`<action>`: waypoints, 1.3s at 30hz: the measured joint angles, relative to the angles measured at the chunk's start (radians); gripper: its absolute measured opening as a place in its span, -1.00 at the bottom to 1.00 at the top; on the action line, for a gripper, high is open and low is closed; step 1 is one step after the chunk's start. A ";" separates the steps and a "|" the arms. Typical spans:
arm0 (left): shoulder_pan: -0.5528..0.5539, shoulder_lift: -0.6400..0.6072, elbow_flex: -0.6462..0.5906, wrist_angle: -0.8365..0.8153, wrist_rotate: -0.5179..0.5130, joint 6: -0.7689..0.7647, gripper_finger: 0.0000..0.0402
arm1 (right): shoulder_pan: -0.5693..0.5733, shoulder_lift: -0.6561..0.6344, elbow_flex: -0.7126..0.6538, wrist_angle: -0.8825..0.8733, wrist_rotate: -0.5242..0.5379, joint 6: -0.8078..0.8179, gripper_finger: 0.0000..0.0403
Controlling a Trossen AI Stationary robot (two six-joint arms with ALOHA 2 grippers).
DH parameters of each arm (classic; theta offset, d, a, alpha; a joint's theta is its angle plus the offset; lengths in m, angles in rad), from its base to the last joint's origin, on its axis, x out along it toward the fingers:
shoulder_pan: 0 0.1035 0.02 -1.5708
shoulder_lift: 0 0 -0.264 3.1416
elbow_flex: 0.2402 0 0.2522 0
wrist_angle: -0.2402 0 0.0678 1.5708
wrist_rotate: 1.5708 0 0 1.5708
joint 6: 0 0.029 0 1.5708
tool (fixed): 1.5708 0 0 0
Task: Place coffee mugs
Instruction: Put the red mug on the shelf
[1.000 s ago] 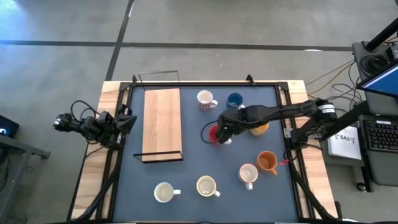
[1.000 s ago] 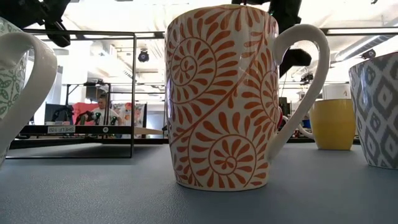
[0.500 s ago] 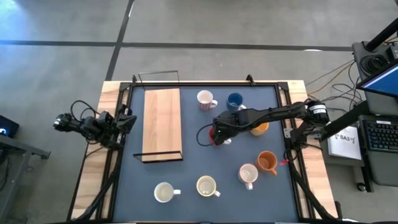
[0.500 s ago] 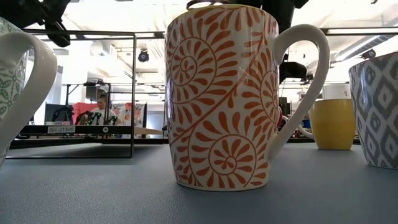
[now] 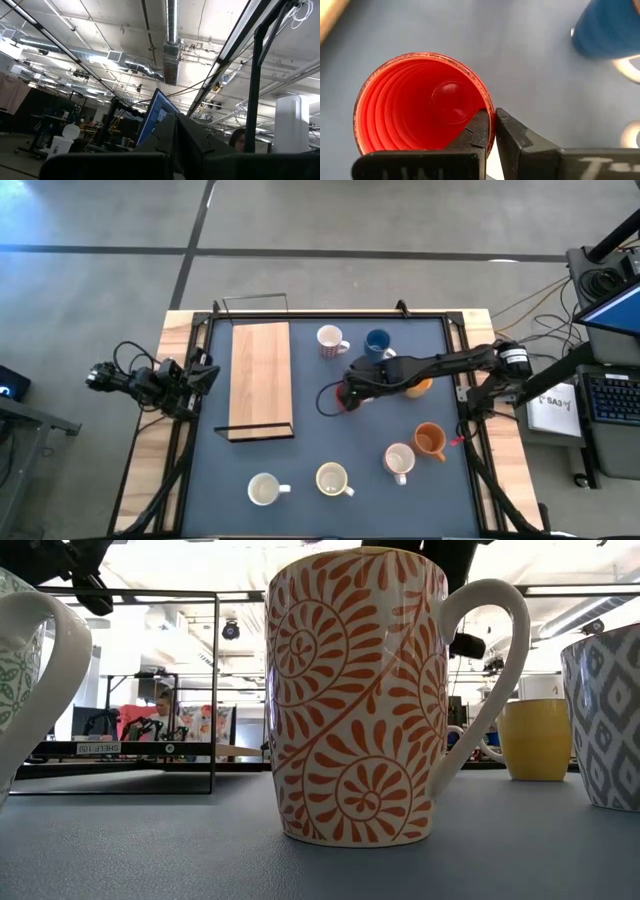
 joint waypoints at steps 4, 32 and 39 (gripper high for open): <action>0.000 0.000 0.000 0.002 0.000 -0.004 -1.00 | 0.014 -0.037 0.000 0.009 0.024 -0.017 -0.94; -0.001 -0.016 0.001 0.125 0.042 -0.014 -1.00 | -0.246 -0.018 0.000 0.732 -0.196 -0.378 -0.94; -0.001 -0.024 0.043 0.093 0.053 0.032 -1.00 | -0.298 0.099 0.034 0.825 -0.296 -0.364 -0.94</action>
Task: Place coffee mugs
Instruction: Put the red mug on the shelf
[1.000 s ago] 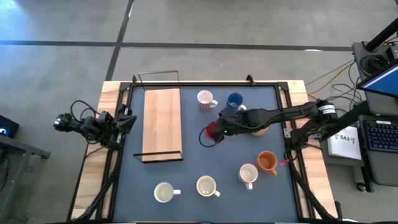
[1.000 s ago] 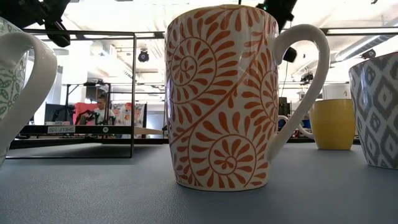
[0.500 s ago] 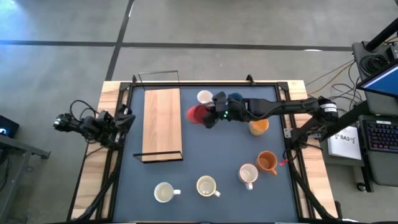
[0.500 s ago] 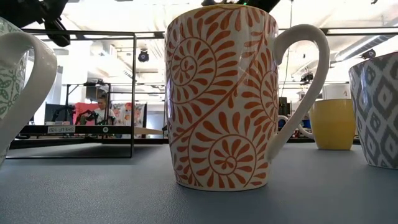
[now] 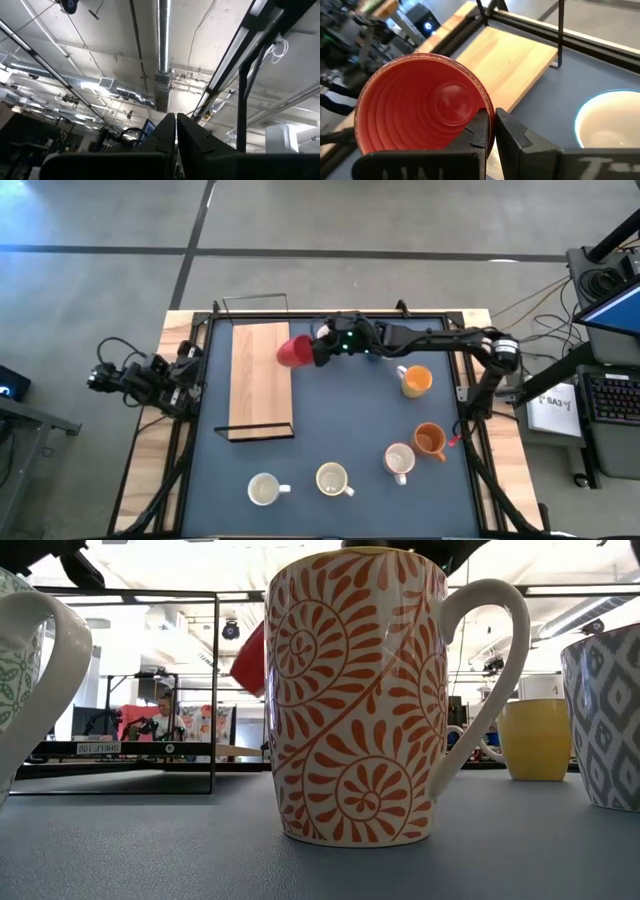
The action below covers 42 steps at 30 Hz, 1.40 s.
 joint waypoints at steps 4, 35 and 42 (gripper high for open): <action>0.000 0.001 0.005 -0.020 0.000 -0.002 -1.00 | 0.004 0.074 0.073 -0.009 -0.008 -0.032 -0.94; 0.001 0.000 0.005 -0.028 0.030 -0.007 -1.00 | 0.020 0.326 0.432 -0.265 0.007 -0.133 -0.94; 0.001 0.000 0.005 -0.028 0.030 -0.007 -1.00 | 0.020 0.326 0.429 -0.267 0.007 -0.133 -0.94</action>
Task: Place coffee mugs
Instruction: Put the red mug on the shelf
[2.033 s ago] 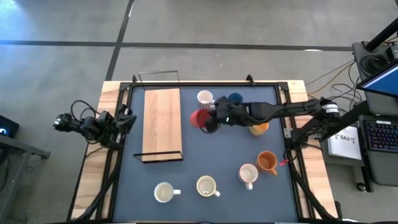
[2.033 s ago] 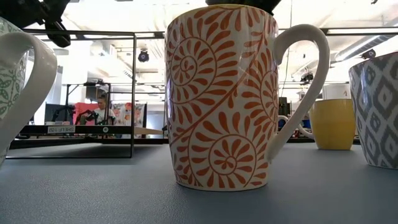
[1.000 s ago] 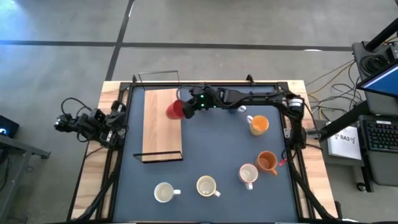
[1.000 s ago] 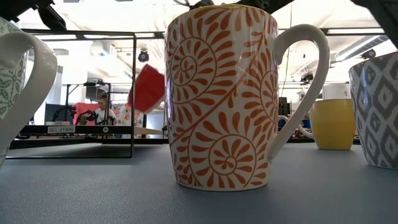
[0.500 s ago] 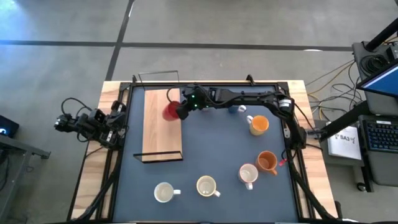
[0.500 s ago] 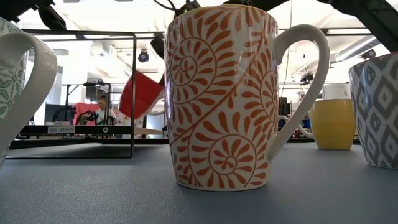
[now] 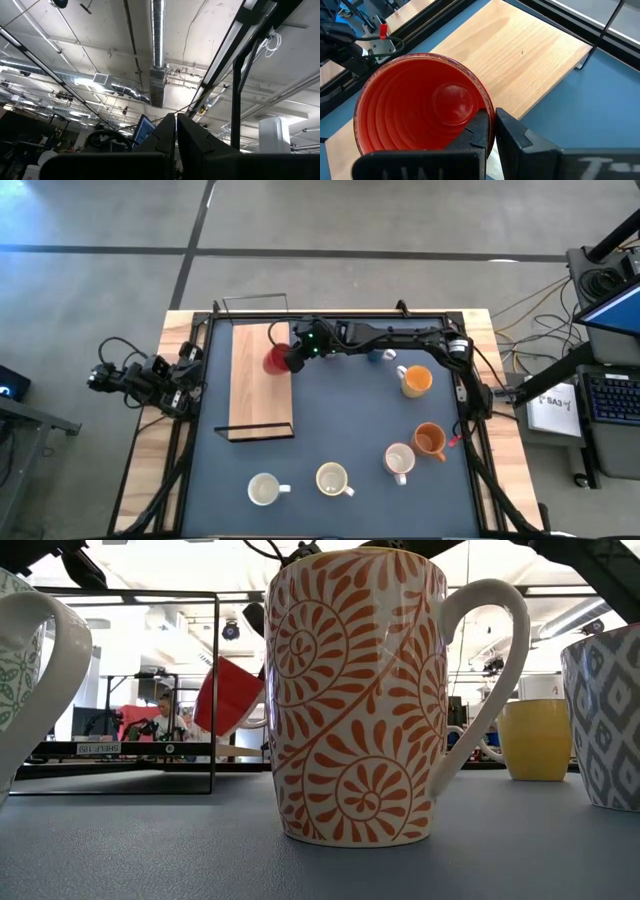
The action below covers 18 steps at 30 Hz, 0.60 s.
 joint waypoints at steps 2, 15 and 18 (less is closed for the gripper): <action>0.000 0.000 0.000 0.000 0.000 0.000 -1.00 | 0.000 0.000 0.000 -0.003 0.000 0.000 -0.94; 0.000 0.000 0.000 0.000 0.000 -0.007 -1.00 | 0.002 0.000 -0.001 -0.043 0.002 -0.002 -0.94; 0.000 0.000 0.000 0.000 0.000 -0.014 -1.00 | 0.002 0.000 -0.001 -0.048 0.009 -0.003 -0.94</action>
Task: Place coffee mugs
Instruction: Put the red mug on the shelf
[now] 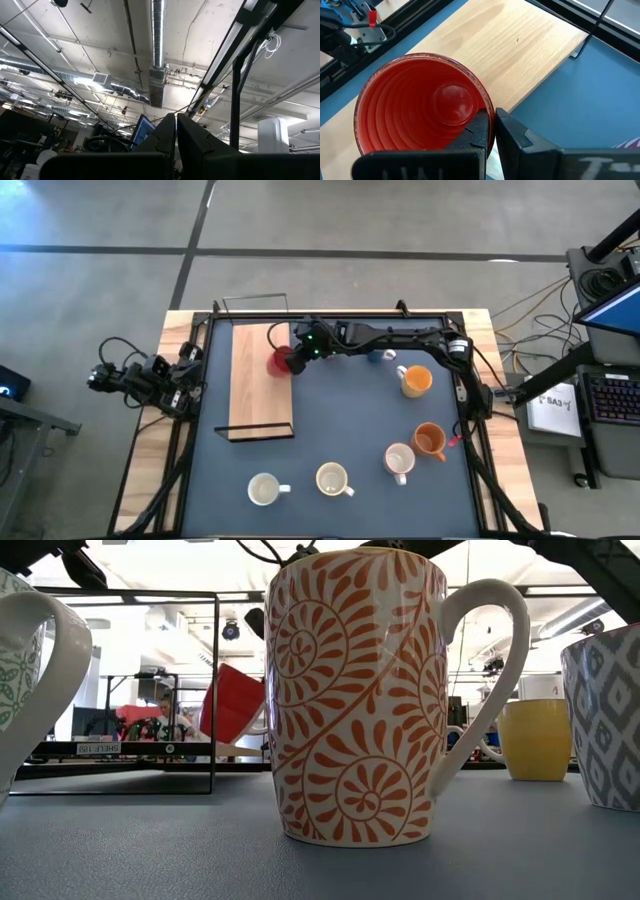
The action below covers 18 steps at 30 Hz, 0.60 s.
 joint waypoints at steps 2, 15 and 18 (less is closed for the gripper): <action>0.000 0.000 0.000 0.000 0.000 -0.008 -1.00 | 0.001 0.000 0.000 0.000 0.010 0.000 -0.94; 0.000 0.000 0.000 0.000 0.017 -0.008 -1.00 | 0.003 0.000 -0.002 0.000 0.043 0.000 -0.90; 0.000 0.000 0.000 0.000 0.017 -0.008 -1.00 | 0.003 0.000 -0.002 0.008 0.043 0.003 -0.81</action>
